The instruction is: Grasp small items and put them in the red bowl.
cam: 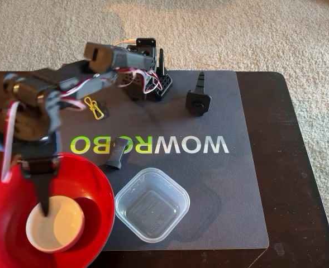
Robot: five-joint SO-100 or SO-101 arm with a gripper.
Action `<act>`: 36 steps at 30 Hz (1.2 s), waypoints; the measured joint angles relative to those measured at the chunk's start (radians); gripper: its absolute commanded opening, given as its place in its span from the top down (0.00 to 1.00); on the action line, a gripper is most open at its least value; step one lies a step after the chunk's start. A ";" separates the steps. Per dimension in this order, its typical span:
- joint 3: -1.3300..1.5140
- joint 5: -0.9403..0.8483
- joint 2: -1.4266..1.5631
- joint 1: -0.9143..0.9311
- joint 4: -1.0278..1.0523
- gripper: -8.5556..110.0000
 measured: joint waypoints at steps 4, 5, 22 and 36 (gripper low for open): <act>0.215 0.034 0.196 -0.095 0.000 0.68; 0.295 0.044 0.259 -0.117 0.000 0.68; 1.534 0.014 0.845 -0.305 -0.517 0.68; 1.428 -0.072 0.446 -0.367 -0.588 0.93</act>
